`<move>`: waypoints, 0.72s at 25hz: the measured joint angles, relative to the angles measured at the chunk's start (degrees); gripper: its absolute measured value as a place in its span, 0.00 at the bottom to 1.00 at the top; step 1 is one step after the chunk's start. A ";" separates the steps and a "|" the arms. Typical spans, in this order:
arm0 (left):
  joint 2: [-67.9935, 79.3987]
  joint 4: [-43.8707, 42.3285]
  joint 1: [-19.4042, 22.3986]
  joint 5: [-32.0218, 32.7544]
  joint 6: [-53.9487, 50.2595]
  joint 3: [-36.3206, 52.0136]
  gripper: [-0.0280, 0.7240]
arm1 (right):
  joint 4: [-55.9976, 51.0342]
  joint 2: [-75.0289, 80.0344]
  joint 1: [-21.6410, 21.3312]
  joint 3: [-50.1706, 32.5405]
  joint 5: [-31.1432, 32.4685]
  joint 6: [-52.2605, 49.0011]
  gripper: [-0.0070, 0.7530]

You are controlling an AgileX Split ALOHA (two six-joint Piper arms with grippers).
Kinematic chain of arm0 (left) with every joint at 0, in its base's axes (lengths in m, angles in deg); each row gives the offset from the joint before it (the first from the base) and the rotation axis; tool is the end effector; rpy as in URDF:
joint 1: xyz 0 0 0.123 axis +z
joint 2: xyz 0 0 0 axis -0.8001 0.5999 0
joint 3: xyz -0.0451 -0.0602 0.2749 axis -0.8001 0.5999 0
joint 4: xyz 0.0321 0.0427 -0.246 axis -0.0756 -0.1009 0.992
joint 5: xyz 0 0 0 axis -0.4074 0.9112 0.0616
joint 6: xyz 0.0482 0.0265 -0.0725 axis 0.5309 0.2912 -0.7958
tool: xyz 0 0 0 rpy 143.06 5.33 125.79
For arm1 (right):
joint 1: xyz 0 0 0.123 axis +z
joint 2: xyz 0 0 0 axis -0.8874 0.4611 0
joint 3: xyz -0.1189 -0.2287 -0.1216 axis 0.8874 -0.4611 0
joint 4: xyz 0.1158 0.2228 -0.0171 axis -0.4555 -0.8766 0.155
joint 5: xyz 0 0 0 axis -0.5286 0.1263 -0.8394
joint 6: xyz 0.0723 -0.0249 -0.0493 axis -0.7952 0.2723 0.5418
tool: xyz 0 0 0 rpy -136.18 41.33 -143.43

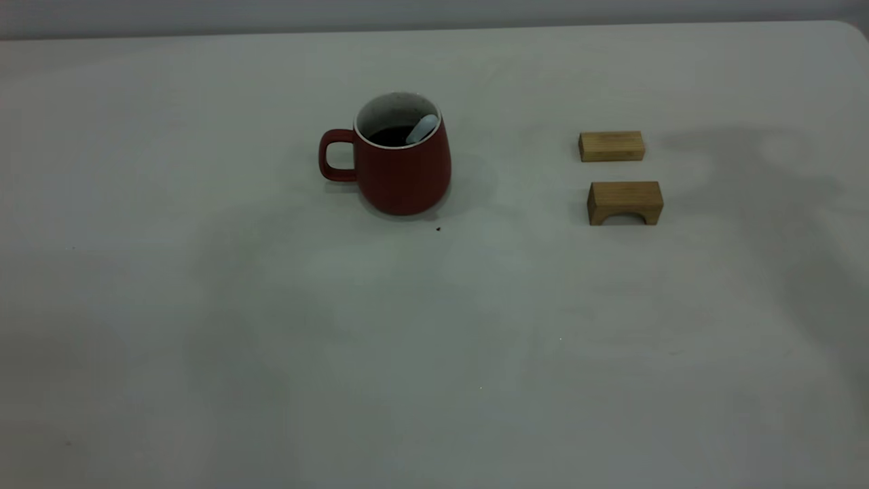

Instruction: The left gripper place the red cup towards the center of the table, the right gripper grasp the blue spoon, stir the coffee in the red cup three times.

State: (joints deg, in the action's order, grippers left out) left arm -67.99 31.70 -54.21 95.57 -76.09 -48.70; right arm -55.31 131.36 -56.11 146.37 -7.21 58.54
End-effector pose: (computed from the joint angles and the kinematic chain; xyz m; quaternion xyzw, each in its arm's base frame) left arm -0.0093 -0.0034 0.2678 0.0040 0.8695 -0.0292 0.4931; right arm 0.3629 0.0366 0.3631 -0.0897 0.9713 -0.0197 0.2193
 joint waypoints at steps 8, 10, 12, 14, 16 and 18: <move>0.00 0.00 0.00 0.00 0.00 0.00 0.77 | 2.73 -28.95 0.00 -13.60 0.06 5.33 0.31; 0.00 0.00 0.00 0.00 0.00 0.00 0.77 | 2.66 -37.35 0.00 -18.44 0.06 4.05 0.31; 0.00 0.00 0.00 0.00 0.00 0.00 0.77 | 2.36 -45.30 0.00 -24.25 0.06 1.76 0.31; 0.00 0.00 0.00 0.00 0.00 0.00 0.77 | 2.28 -54.13 0.00 -30.13 -0.12 -1.32 0.31; 0.00 0.00 0.00 0.00 0.00 0.00 0.77 | 2.28 -62.81 0.00 -36.29 -1.16 -3.79 0.31; 0.00 0.00 0.00 0.00 0.00 0.00 0.77 | 2.28 -72.36 -0.37 -42.93 -2.06 -4.72 0.32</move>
State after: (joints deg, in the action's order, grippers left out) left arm -67.99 31.70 -54.21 95.57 -76.09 -48.70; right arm -53.02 59.01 -56.47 103.45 -9.27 53.82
